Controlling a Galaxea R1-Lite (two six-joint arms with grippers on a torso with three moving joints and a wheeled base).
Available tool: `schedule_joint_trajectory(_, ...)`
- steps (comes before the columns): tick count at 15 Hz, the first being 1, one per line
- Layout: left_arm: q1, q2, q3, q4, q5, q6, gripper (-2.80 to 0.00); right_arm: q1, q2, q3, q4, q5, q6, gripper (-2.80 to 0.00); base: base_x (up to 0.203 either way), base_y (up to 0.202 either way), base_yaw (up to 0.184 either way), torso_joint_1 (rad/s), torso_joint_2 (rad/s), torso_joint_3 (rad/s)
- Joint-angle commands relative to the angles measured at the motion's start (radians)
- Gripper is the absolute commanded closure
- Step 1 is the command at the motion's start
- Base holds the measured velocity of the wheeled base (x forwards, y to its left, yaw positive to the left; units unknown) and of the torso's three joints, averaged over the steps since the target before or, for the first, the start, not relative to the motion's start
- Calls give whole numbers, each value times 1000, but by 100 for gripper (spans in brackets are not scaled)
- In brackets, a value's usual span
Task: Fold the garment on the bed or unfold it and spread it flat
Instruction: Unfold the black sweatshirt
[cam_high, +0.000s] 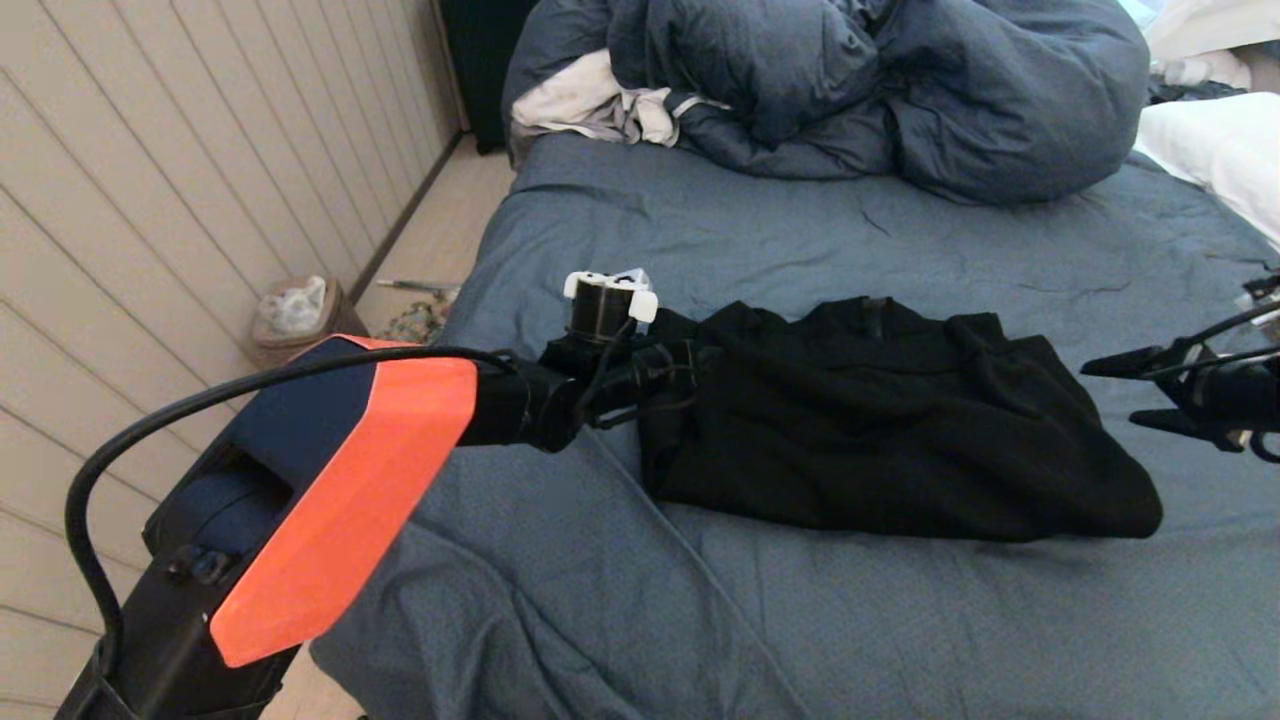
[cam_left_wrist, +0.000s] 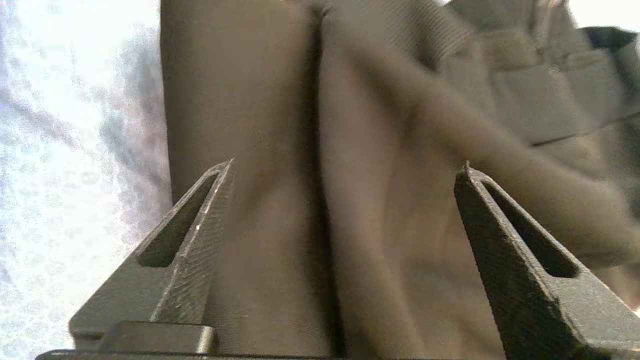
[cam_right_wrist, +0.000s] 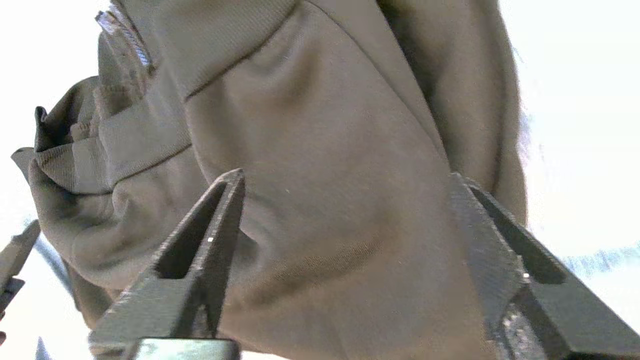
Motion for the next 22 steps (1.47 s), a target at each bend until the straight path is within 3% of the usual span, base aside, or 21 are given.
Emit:
schedule_joint_trajectory(1, -3, 27, 0, -4, 7, -1, -280, 4, -6, 39, -41, 3, 3, -280, 0, 0, 0, 0, 0, 0)
schedule_joint_trajectory(8, 1, 12, 0, -4, 9, 7, -280, 4, -12, 49, -50, 3, 5, -280, 0, 0, 0, 0, 0, 0)
schedule_joint_trajectory(10, 35, -13, -2, -4, 2, 9, -280, 7, -11, 55, -50, 3, 3, -280, 0, 0, 0, 0, 0, 0)
schedule_joint_trajectory(13, 51, -11, 0, -48, 16, 67, -280, 11, -8, 60, -50, 5, 5, -280, 0, 0, 0, 0, 0, 0)
schedule_joint_trajectory(22, 3, 61, 1, -51, 18, 66, -280, 11, -6, 75, -58, 8, 3, -280, 0, 0, 0, 0, 0, 0)
